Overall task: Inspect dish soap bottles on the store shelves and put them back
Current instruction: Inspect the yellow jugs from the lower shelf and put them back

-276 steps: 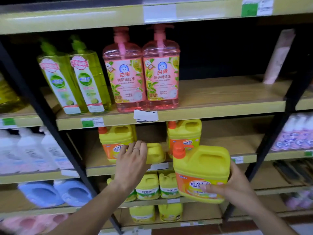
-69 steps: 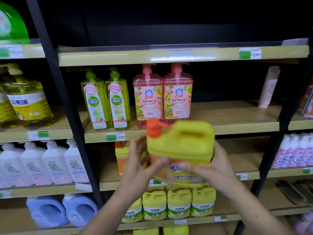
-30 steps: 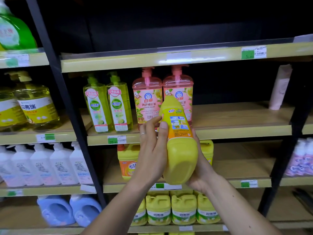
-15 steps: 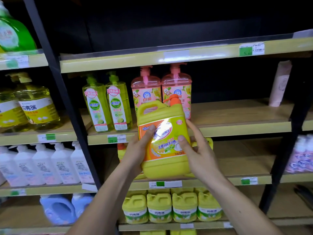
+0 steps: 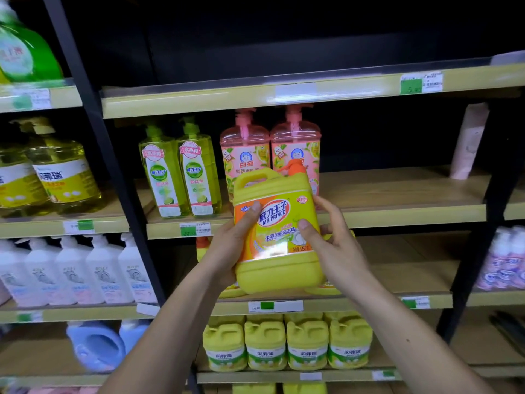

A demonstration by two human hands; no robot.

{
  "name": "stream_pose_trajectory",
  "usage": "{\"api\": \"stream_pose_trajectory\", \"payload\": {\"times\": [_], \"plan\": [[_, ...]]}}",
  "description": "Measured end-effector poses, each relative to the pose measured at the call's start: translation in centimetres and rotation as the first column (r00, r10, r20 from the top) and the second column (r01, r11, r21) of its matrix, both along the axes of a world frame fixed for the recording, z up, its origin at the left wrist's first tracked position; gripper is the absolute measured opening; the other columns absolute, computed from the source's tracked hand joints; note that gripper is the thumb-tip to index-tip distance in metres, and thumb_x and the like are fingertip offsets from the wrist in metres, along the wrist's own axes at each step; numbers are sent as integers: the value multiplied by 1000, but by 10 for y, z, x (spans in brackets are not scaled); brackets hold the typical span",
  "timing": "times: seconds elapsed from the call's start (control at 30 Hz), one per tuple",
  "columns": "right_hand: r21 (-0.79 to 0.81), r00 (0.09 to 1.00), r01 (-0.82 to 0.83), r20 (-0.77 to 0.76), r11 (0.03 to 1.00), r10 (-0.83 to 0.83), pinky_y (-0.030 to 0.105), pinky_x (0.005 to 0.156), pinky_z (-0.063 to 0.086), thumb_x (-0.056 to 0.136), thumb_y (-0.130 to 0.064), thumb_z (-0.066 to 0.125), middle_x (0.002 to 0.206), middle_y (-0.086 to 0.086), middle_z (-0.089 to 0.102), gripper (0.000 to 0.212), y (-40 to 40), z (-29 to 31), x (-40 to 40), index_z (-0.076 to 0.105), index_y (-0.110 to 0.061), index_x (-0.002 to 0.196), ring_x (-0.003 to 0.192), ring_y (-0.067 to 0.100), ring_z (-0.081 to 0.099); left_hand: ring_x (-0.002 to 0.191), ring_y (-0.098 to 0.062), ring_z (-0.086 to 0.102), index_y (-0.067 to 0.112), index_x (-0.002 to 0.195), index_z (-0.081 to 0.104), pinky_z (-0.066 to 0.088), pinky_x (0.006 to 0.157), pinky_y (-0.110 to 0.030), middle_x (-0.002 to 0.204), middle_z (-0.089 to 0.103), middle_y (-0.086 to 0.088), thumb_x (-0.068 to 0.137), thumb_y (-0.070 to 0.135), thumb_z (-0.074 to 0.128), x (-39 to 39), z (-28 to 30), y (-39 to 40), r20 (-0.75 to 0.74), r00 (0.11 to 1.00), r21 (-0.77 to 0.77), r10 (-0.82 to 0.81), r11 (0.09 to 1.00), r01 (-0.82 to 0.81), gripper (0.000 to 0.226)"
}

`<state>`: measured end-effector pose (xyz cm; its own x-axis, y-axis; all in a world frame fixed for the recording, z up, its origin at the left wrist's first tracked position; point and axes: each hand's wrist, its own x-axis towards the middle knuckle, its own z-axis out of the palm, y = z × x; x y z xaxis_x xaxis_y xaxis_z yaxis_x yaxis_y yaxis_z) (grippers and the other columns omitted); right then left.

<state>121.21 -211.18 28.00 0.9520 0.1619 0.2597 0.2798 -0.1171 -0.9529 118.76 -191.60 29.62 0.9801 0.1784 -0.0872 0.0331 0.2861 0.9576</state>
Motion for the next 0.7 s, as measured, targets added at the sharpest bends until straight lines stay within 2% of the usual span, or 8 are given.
{"api": "stream_pose_trajectory", "payload": {"times": [0.07, 0.13, 0.27, 0.37, 0.5, 0.57, 0.63, 0.7], "plan": [[9, 989, -23, -145, 1000, 24, 50, 107, 56, 94, -58, 73, 128, -1, 75, 53, -2, 8, 6, 61, -37, 141, 116, 24, 72, 89, -34, 83, 8, 121, 79, 69, 73, -46, 116, 81, -21, 99, 46, 71, 2, 11, 0, -106, 990, -41, -90, 995, 87, 45], [24, 952, -123, -281, 992, 125, 51, 109, 56, 92, -57, 75, 115, -2, 82, 46, -5, 18, 14, 77, -23, 123, 111, 23, 76, 83, -31, 80, 5, 121, 77, 67, 78, -45, 115, 80, -21, 104, 41, 64, 4, 18, 2, -177, 975, -65, -132, 990, 122, 42], [-5, 929, -155, -340, 988, 144, 47, 89, 63, 68, -66, 77, 106, 4, 84, 66, -3, 34, 20, 77, -24, 118, 94, 22, 79, 81, -32, 80, 6, 117, 76, 66, 80, -46, 107, 81, -20, 104, 38, 65, 10, 20, 9, -232, 965, -55, -125, 992, 115, 36], [-14, 929, -168, -336, 986, 154, 39, 74, 51, 61, -69, 76, 107, 9, 82, 69, -5, 38, 22, 75, -26, 115, 83, 24, 73, 84, -34, 80, 8, 121, 74, 65, 84, -48, 110, 81, -20, 103, 39, 67, 11, 19, 11, -234, 962, -73, -142, 989, 128, 37], [-26, 938, -154, -317, 988, 138, 38, 75, 59, 60, -71, 77, 114, 4, 81, 86, -6, 36, 25, 66, -24, 132, 97, 23, 76, 85, -34, 81, 7, 118, 77, 68, 78, -49, 114, 80, -21, 103, 40, 68, 10, 15, 11, -188, 964, -116, -189, 979, 169, 38], [-34, 948, -165, -280, 986, 149, 38, 82, 62, 69, -64, 82, 117, 0, 80, 83, -8, 31, 27, 62, -23, 138, 101, 23, 78, 86, -32, 82, 9, 120, 77, 69, 73, -47, 116, 81, -20, 103, 41, 68, 7, 13, 10, -152, 968, -87, -202, 978, 190, 38], [2, 940, -206, -278, 979, 198, 34, 76, 61, 79, -47, 88, 110, -4, 82, 67, -15, 23, 29, 59, -28, 136, 92, 18, 81, 97, -32, 82, 12, 131, 73, 69, 83, -48, 122, 79, -18, 103, 43, 67, 2, 7, 9, -97, 979, 1, -180, 984, 181, 42], [78, 895, -303, -318, 950, 312, 44, 86, 63, 69, -30, 97, 109, -3, 83, 75, -23, 11, 30, 58, -28, 132, 96, 20, 81, 114, -36, 77, 13, 143, 64, 64, 96, -52, 132, 76, -18, 102, 38, 70, -3, -6, 9, 29, 987, 95, -156, 984, 152, 48]]}}
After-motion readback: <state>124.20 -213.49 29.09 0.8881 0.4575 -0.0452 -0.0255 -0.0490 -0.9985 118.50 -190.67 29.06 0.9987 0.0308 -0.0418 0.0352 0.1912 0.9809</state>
